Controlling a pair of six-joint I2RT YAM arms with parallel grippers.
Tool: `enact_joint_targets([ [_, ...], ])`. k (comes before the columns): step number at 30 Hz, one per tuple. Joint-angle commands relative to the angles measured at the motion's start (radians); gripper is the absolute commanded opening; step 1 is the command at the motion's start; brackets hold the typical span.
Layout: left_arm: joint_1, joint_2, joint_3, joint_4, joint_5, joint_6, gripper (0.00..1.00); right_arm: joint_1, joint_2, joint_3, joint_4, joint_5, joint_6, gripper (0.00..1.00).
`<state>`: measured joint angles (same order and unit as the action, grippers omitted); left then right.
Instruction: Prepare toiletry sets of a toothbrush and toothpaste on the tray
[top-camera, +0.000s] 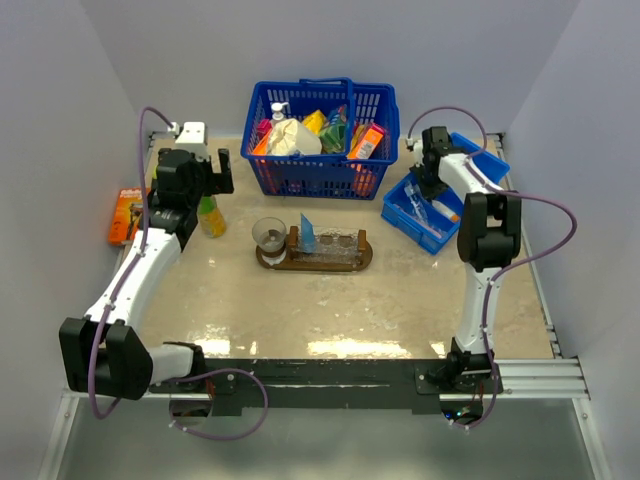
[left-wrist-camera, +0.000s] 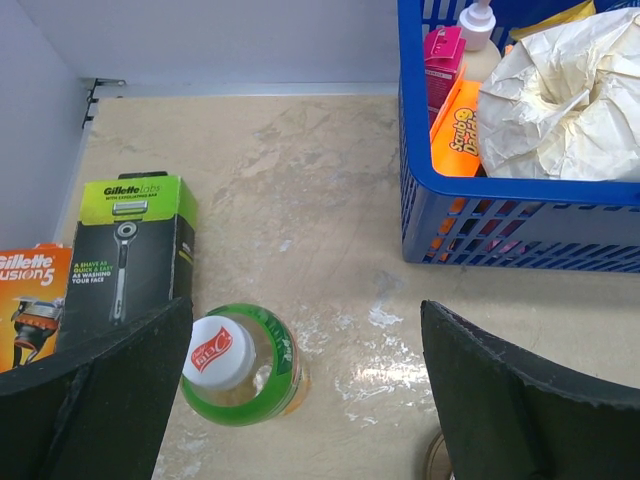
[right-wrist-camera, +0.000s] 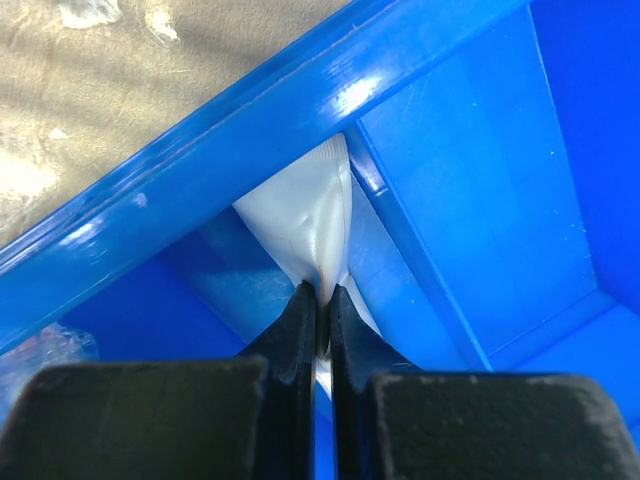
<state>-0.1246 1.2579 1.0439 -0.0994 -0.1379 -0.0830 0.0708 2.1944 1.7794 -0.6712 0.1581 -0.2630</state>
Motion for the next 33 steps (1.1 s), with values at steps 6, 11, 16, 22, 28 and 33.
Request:
enact_joint_targets([
  [6,0.008,-0.048,0.027,-0.023,0.034,0.037,1.00,-0.006,-0.113,0.061,0.045,0.020,0.042,0.00],
  [11,0.008,-0.061,0.036,-0.046,0.034,0.043,1.00,-0.008,-0.162,0.075,0.056,0.031,0.044,0.00],
  [16,0.009,-0.071,0.038,-0.039,0.031,0.043,1.00,-0.008,-0.214,0.049,0.119,0.026,0.062,0.00],
  [22,0.008,-0.115,-0.002,0.018,-0.019,0.009,1.00,-0.006,-0.300,0.017,0.220,-0.024,0.174,0.00],
  [28,0.005,-0.238,-0.119,0.120,0.101,-0.009,0.97,0.116,-0.523,-0.114,0.373,0.032,0.220,0.00],
  [33,0.002,-0.357,-0.214,0.211,0.193,0.029,0.96,0.257,-0.720,-0.294,0.495,0.074,0.255,0.00],
])
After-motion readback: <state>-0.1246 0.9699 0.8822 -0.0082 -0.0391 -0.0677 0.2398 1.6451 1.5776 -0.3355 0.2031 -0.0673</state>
